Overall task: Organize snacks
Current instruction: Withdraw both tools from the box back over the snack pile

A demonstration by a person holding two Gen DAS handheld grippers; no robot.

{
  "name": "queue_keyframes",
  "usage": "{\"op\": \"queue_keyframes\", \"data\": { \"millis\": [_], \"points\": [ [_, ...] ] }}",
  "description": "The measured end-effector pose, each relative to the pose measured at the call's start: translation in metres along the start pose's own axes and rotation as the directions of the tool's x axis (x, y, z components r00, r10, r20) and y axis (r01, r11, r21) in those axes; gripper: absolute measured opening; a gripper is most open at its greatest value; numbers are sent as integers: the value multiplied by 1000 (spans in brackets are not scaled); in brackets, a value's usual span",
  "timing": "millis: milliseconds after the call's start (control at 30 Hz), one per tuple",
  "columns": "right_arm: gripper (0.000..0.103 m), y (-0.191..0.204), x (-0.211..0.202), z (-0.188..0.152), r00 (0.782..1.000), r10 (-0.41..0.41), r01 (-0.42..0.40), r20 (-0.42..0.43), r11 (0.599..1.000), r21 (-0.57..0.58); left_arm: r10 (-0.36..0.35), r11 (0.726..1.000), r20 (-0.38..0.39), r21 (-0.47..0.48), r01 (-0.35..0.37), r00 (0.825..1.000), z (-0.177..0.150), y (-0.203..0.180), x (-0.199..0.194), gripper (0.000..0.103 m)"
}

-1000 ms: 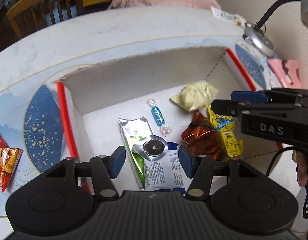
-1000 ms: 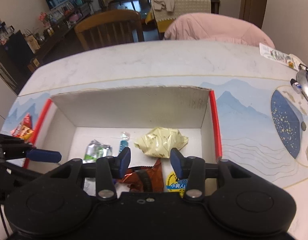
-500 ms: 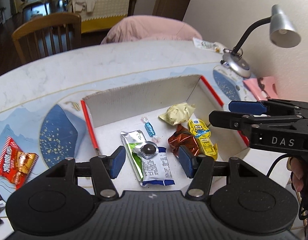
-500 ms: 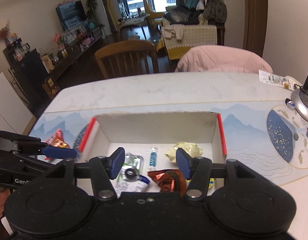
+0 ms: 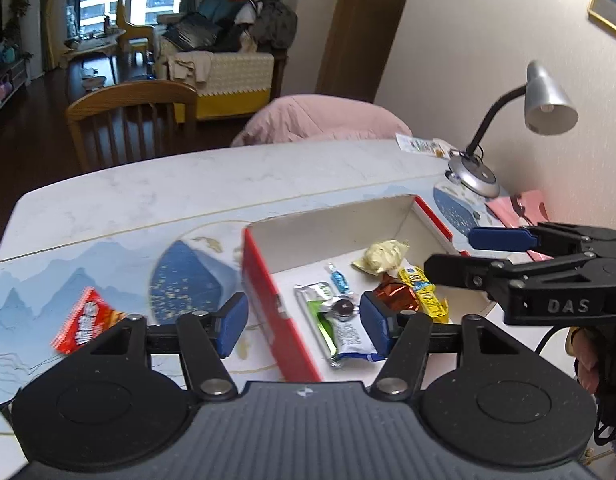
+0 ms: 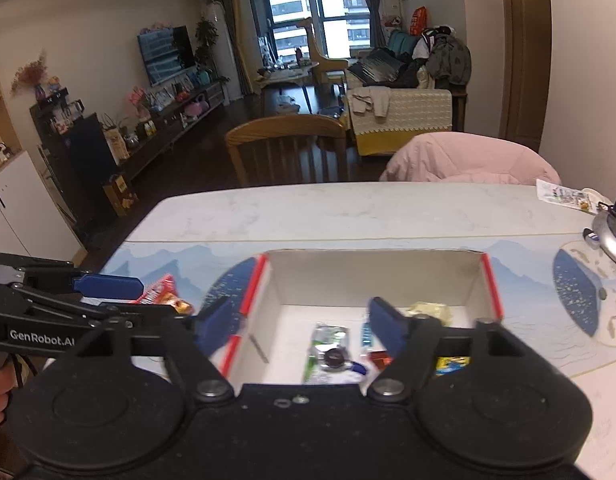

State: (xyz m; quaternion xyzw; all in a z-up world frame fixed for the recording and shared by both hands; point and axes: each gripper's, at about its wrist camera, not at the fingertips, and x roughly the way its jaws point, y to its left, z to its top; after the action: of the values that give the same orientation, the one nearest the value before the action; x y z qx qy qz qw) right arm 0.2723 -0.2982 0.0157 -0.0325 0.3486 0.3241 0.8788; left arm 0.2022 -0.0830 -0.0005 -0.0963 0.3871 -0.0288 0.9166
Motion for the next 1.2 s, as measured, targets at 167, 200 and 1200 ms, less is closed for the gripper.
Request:
{"op": "queue_keyframes", "data": {
  "millis": [167, 200, 1200],
  "points": [
    [81, 27, 11, -7, 999, 33, -33, -8, 999, -12, 13, 1000, 20, -28, -12, 1000, -19, 26, -21, 63],
    [81, 33, 13, -8, 999, 40, -40, -8, 999, -17, 16, 999, 23, -38, -15, 1000, -22, 32, -25, 63],
    [103, 153, 70, -73, 985, 13, -35, -170, 991, -128, 327, 877, -42, -359, -320, 944, -130, 230, -59, 78]
  ]
}}
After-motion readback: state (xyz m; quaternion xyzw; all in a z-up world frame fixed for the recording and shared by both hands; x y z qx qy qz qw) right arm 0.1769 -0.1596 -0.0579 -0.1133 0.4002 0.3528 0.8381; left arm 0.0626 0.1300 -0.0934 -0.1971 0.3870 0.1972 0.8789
